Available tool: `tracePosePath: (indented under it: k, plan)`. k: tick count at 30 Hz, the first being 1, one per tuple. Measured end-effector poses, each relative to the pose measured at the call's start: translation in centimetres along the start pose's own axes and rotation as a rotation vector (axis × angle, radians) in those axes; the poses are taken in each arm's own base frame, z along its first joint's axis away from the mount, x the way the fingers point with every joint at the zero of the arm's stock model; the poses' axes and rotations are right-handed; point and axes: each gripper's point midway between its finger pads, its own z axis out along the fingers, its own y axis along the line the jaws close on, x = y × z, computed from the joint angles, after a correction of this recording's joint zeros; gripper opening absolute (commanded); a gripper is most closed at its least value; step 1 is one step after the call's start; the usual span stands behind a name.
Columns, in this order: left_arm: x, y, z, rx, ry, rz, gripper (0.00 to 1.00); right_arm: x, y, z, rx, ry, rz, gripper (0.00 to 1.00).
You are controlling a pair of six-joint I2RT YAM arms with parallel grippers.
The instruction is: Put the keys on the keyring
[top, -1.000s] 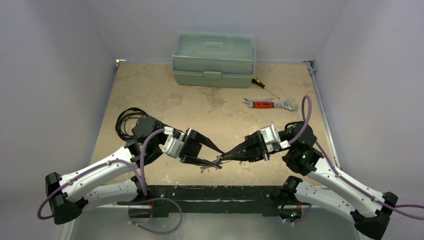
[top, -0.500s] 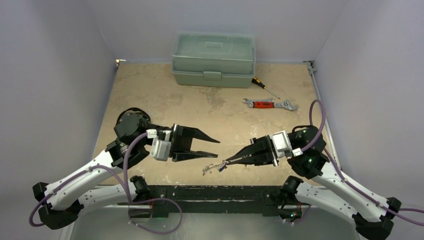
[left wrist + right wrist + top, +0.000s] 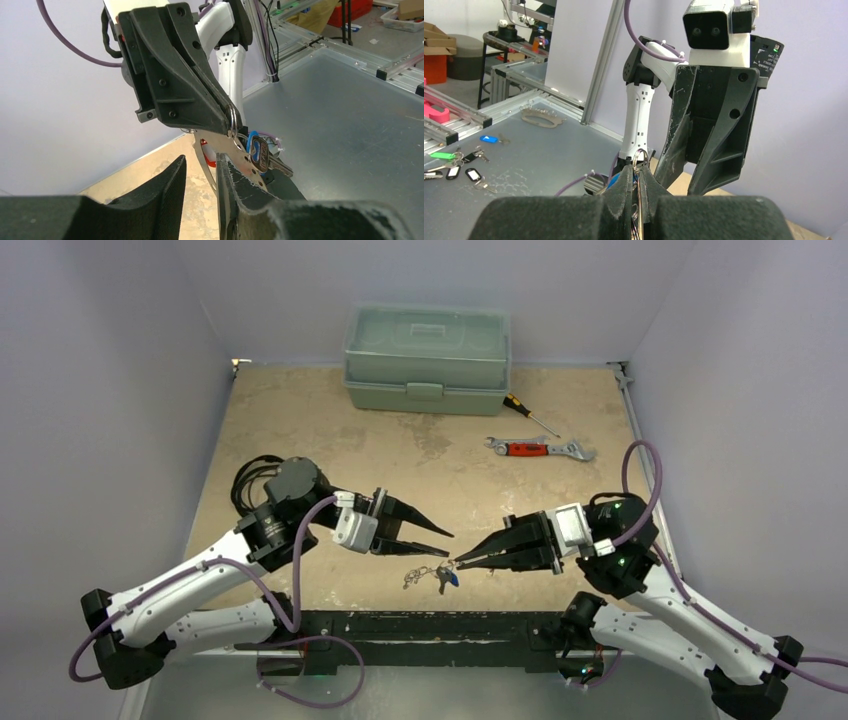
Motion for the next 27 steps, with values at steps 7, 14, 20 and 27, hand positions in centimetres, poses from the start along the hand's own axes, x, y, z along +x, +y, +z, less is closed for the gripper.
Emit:
tracePosePath:
  k: [7,14,20,27]
  plan:
    - [0.5,-0.3,0.2,0.017,-0.003,-0.016,0.26,0.1,-0.2,0.0,0.008,0.0,-0.001,0.0]
    - [0.4,-0.5,0.3,0.027,-0.023,-0.037,0.26,1.0,-1.0,0.2,0.034,0.019,0.013,0.0]
    - [0.8,-0.1,0.2,0.004,-0.01,-0.051,0.33,1.5,-1.5,0.1,0.057,0.053,-0.005,0.0]
    - [2.4,0.8,-0.2,-0.067,0.047,-0.096,0.34,2.7,-2.2,-0.2,0.1,0.099,0.002,0.0]
